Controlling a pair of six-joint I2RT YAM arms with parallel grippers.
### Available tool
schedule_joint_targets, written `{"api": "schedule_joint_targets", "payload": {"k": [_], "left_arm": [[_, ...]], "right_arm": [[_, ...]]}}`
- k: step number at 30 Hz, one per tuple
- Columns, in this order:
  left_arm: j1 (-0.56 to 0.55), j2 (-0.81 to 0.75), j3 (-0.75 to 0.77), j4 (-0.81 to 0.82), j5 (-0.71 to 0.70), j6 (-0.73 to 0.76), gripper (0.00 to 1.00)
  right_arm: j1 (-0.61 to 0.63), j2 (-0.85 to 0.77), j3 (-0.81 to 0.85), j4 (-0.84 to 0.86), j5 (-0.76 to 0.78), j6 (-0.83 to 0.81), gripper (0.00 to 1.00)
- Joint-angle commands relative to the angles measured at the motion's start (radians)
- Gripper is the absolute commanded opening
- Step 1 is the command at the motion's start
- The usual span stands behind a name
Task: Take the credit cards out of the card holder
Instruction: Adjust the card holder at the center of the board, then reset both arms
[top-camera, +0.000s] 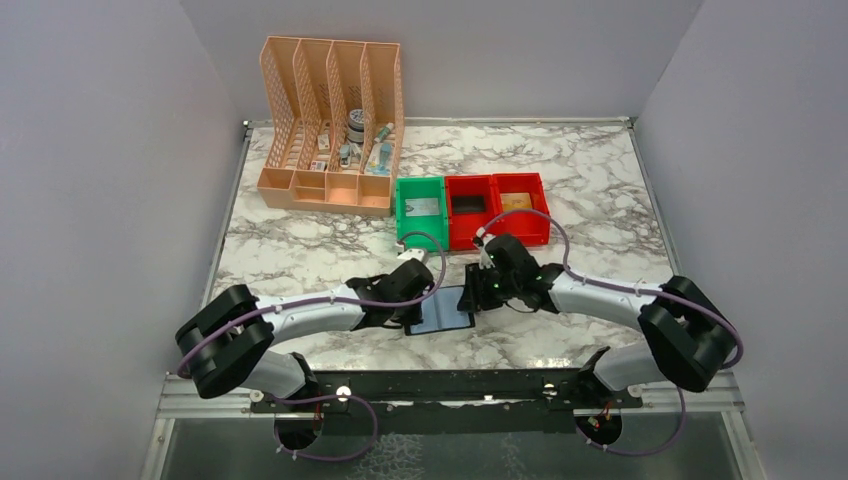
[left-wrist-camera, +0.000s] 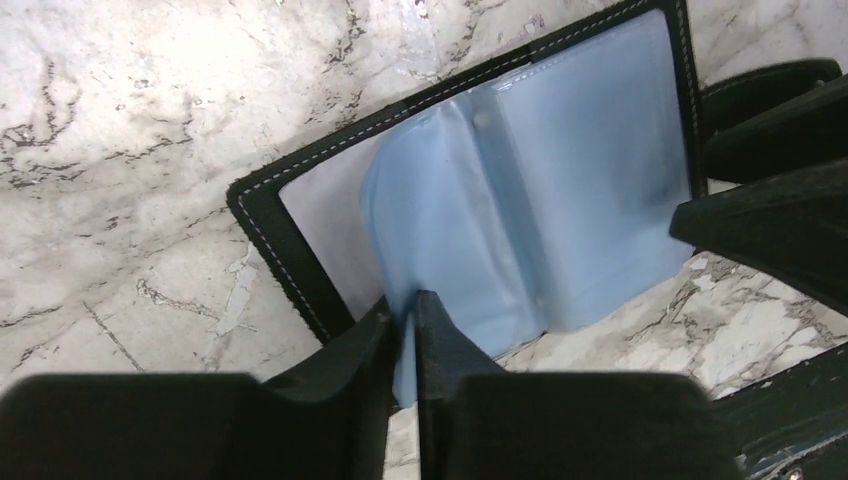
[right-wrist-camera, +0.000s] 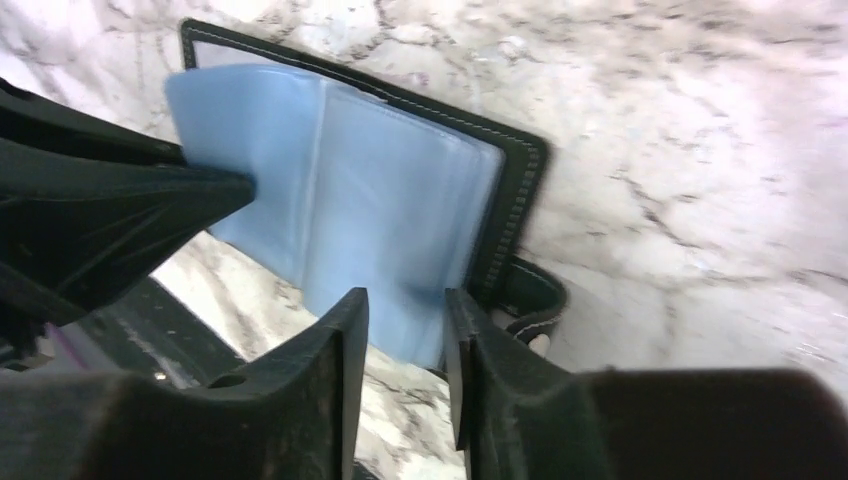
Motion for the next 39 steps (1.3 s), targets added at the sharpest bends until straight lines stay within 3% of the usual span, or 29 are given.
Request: {"api": "schedule_joint_targets", "payload": {"k": [1,6,9,11,16,17,19,20,23,26,29,35,39], "left_arm": [[-0.003,-0.033,0.03,-0.084,-0.102,0.006,0.26],[-0.002,-0.129,0.078,-0.16,-0.179,0.025,0.69],[0.005,-0.206,0.111,-0.204,-0.237,0.052,0.9],[0.012,-0.258,0.131,-0.225,-0.278,0.078,0.99],[0.065,-0.387,0.183,-0.287,-0.329,0.14,0.99],[0.088,-0.405,0.193,-0.298,-0.325,0.153,0.99],[0.149,-0.426,0.212,-0.309,-0.307,0.196,0.99],[0.186,-0.43,0.228,-0.316,-0.296,0.225,0.99],[0.293,-0.415,0.291,-0.362,-0.268,0.303,0.99],[0.389,-0.396,0.339,-0.379,-0.233,0.36,0.99],[0.49,-0.382,0.369,-0.374,-0.204,0.399,0.99],[0.727,-0.334,0.474,-0.386,-0.117,0.441,0.99],[0.756,-0.383,0.492,-0.385,-0.138,0.399,0.99]], "right_arm": [[0.005,-0.108,0.039,-0.122,0.213,-0.038,0.4],[0.003,-0.257,0.061,-0.144,0.389,-0.112,0.64],[0.001,-0.337,0.087,-0.14,0.528,-0.163,0.72],[-0.001,-0.392,0.1,-0.12,0.621,-0.196,0.77],[-0.003,-0.555,0.095,0.007,0.69,-0.308,0.8],[-0.002,-0.579,0.085,0.049,0.637,-0.328,0.8],[-0.002,-0.611,0.056,0.168,0.449,-0.427,0.9],[-0.002,-0.619,0.05,0.209,0.426,-0.463,0.93],[-0.003,-0.609,0.078,0.237,0.535,-0.452,0.94],[-0.003,-0.557,0.155,0.191,0.713,-0.469,1.0],[-0.036,-0.502,0.235,0.129,0.796,-0.482,1.0],[-0.461,-0.449,0.334,0.027,0.358,-0.319,1.0],[-0.485,-0.407,0.453,-0.073,0.291,-0.393,1.0]]}}
